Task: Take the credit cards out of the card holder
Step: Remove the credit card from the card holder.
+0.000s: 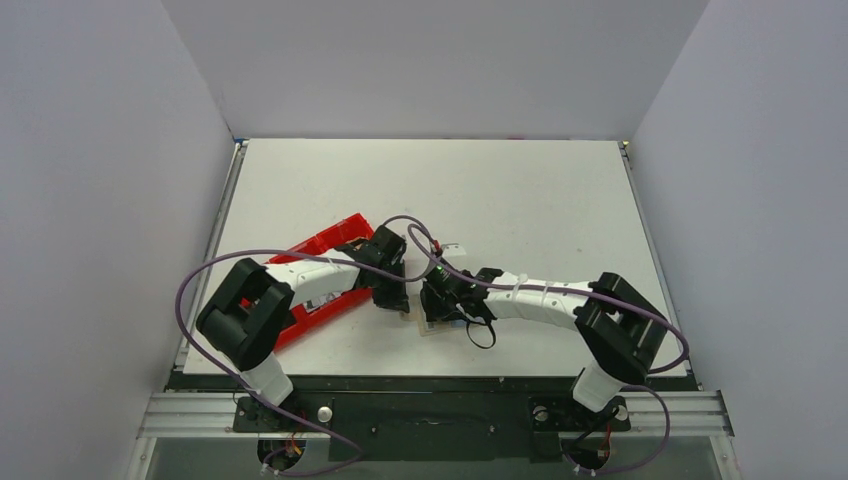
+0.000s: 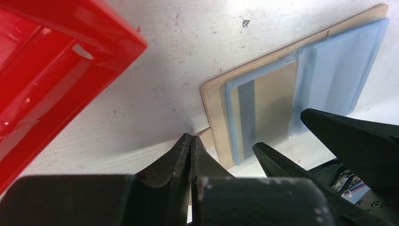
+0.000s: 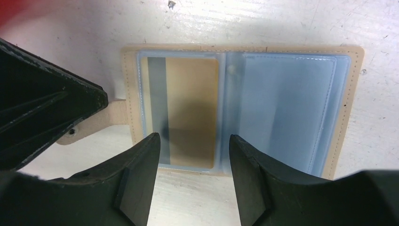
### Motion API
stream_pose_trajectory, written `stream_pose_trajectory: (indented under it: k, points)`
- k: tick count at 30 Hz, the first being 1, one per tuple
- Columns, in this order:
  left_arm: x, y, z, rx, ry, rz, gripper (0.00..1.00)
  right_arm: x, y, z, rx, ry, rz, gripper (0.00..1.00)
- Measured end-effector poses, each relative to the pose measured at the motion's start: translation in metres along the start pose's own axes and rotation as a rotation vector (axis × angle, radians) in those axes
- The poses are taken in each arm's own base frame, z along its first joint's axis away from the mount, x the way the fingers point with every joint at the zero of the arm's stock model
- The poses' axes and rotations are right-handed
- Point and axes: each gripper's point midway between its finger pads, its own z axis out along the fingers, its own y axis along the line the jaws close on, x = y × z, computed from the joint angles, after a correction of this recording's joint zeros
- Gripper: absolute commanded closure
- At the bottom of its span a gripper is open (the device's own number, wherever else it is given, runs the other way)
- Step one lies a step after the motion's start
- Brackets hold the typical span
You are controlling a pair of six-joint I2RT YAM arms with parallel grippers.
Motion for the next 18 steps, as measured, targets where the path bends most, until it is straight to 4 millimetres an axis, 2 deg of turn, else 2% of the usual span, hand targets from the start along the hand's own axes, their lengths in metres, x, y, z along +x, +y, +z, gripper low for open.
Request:
stream_pose_trajectory:
  k: [13, 18]
  points:
    - [-0.0009, 0.0038, 0.0022, -0.009, 0.005, -0.017, 1.0, 0.0044, -0.0007, 0.0064, 0.097, -0.017, -0.067, 0.49]
    - [-0.0008, 0.0039, 0.0024, -0.009, 0.006, -0.018, 1.0, 0.0071, 0.0017, 0.0052, 0.103, -0.023, -0.085, 0.55]
